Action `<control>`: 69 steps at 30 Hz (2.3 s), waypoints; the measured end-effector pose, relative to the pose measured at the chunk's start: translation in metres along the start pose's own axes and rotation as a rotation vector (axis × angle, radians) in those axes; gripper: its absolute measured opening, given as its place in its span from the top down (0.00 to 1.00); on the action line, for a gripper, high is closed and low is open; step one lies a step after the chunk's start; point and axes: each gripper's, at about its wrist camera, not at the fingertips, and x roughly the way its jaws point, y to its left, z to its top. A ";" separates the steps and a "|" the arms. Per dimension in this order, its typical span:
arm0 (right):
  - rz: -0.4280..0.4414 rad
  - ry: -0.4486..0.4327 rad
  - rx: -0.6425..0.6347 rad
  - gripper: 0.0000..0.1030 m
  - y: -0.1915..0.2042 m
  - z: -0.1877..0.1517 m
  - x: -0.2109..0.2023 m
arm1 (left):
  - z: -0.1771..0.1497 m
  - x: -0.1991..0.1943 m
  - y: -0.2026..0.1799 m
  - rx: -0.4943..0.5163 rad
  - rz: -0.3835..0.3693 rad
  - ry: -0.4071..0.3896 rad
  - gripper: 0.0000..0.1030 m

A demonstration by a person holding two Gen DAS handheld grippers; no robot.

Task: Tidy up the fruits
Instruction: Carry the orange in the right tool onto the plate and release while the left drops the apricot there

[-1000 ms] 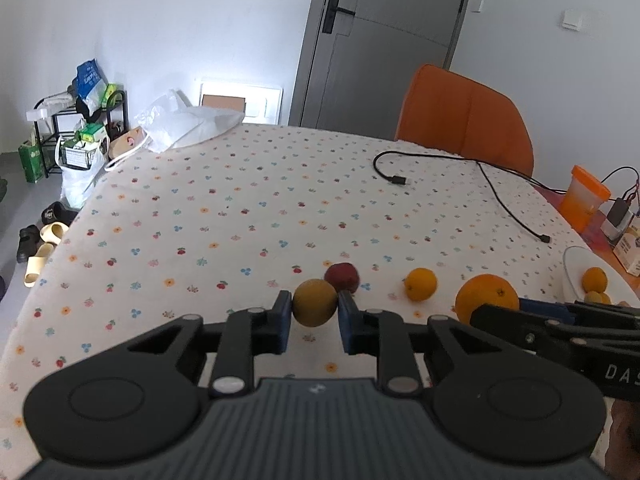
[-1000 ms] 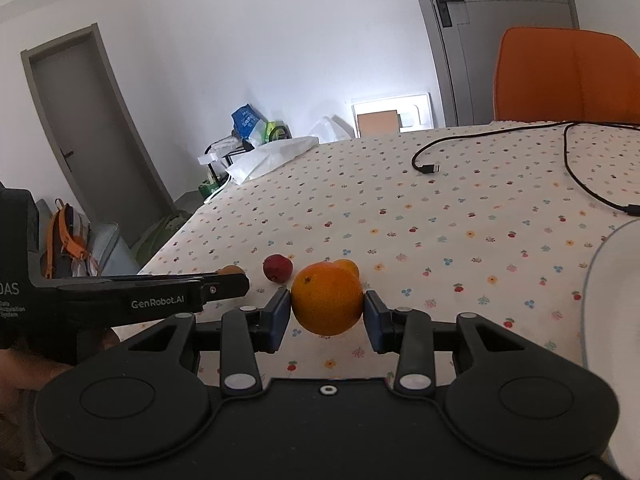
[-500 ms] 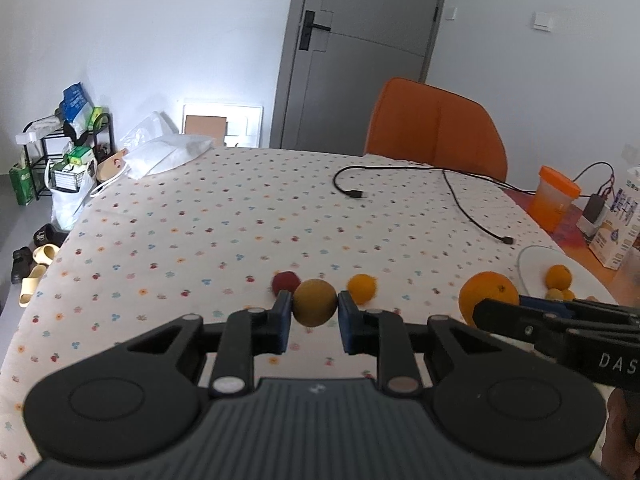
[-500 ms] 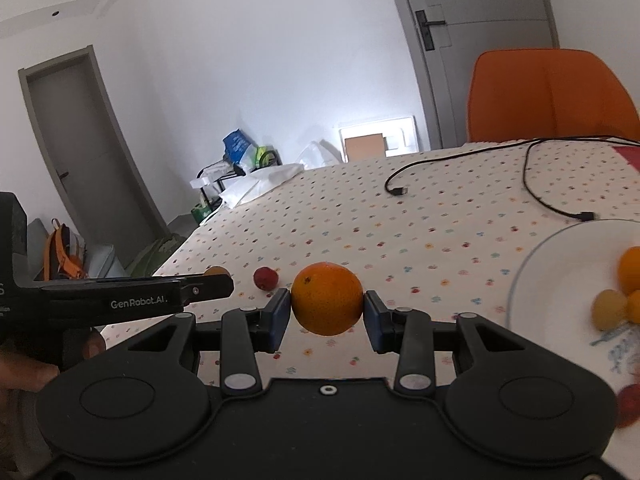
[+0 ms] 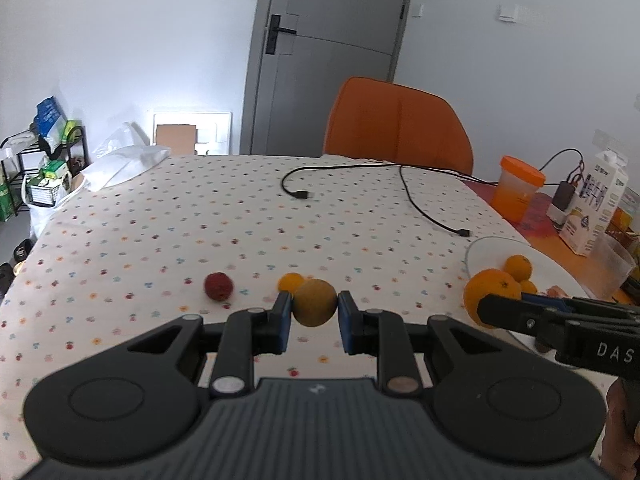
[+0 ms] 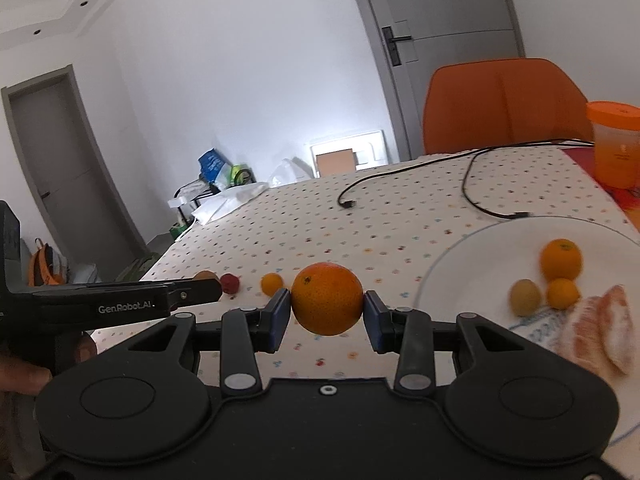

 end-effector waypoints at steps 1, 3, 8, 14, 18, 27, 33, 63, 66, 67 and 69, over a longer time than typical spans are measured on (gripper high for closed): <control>-0.005 -0.002 0.004 0.63 -0.003 -0.001 -0.002 | 0.000 0.001 -0.003 0.004 -0.004 0.001 0.78; -0.015 -0.007 0.013 0.63 -0.010 -0.002 -0.006 | 0.000 0.002 -0.008 0.010 -0.012 0.001 0.78; -0.044 -0.017 0.031 0.63 -0.023 -0.005 -0.015 | 0.000 0.007 -0.021 0.024 -0.032 0.004 0.78; -0.077 -0.028 0.059 0.63 -0.040 -0.008 -0.021 | -0.003 0.014 -0.035 0.044 -0.052 0.017 0.78; -0.097 -0.024 0.073 0.63 -0.049 -0.011 -0.021 | -0.004 0.020 -0.039 0.048 -0.060 0.028 0.78; -0.124 -0.039 0.093 0.46 -0.058 -0.014 -0.027 | -0.003 0.028 -0.054 0.070 -0.085 0.038 0.78; -0.148 -0.058 0.104 0.40 -0.066 -0.017 -0.038 | -0.001 0.027 -0.070 0.105 -0.118 0.034 0.78; -0.183 -0.103 0.152 0.40 -0.094 -0.030 -0.070 | 0.003 0.038 -0.129 0.146 -0.192 0.016 0.74; -0.179 -0.101 0.153 0.40 -0.094 -0.031 -0.069 | 0.005 0.037 -0.122 0.131 -0.174 0.018 0.74; -0.178 -0.101 0.154 0.40 -0.094 -0.031 -0.069 | 0.005 0.036 -0.118 0.126 -0.167 0.018 0.74; -0.175 -0.102 0.154 0.40 -0.094 -0.031 -0.068 | 0.005 0.035 -0.112 0.120 -0.152 0.022 0.71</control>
